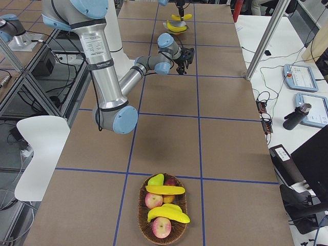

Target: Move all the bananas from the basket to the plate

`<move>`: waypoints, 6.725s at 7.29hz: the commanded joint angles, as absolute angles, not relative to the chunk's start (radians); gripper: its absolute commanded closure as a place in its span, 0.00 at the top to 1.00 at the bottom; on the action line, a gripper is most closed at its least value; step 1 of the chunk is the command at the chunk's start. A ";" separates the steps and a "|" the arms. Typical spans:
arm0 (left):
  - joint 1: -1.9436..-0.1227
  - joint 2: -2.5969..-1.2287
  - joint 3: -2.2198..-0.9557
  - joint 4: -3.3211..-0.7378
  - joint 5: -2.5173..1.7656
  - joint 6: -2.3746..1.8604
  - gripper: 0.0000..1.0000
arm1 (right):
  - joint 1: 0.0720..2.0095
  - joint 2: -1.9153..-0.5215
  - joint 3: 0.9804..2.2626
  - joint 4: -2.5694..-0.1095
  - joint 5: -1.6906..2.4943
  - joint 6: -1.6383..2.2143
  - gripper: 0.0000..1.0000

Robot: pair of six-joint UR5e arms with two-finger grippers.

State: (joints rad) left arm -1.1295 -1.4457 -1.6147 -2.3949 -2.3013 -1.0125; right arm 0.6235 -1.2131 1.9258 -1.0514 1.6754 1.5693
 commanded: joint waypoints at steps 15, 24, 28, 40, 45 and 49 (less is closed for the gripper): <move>-1.054 -1.466 -1.663 -2.405 -2.386 -1.015 0.91 | 0.626 -1.227 1.927 -1.048 1.654 1.569 1.00; -1.091 -1.612 -1.683 -2.398 -2.422 -1.118 0.96 | 1.385 -1.709 1.595 -0.727 2.323 0.805 1.00; -1.091 -1.623 -1.683 -2.398 -2.421 -1.118 0.96 | 1.627 -1.805 1.427 -0.742 2.471 0.439 0.94; -1.097 -1.606 -1.689 -2.407 -2.422 -1.121 0.98 | 1.618 -1.813 1.336 -0.778 2.471 0.293 0.00; -1.094 -1.614 -1.686 -2.407 -2.422 -1.124 0.98 | 1.672 -1.790 1.526 -0.952 2.692 0.320 0.00; -1.086 -1.782 -1.663 -2.408 -2.424 -1.372 0.99 | 1.449 -1.544 1.709 -1.003 2.671 0.913 0.00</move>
State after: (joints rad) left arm -1.0876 -1.7164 -1.6742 -2.4075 -2.4248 -1.2855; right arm 1.5313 -1.6571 1.6790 -1.0019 2.6795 0.7072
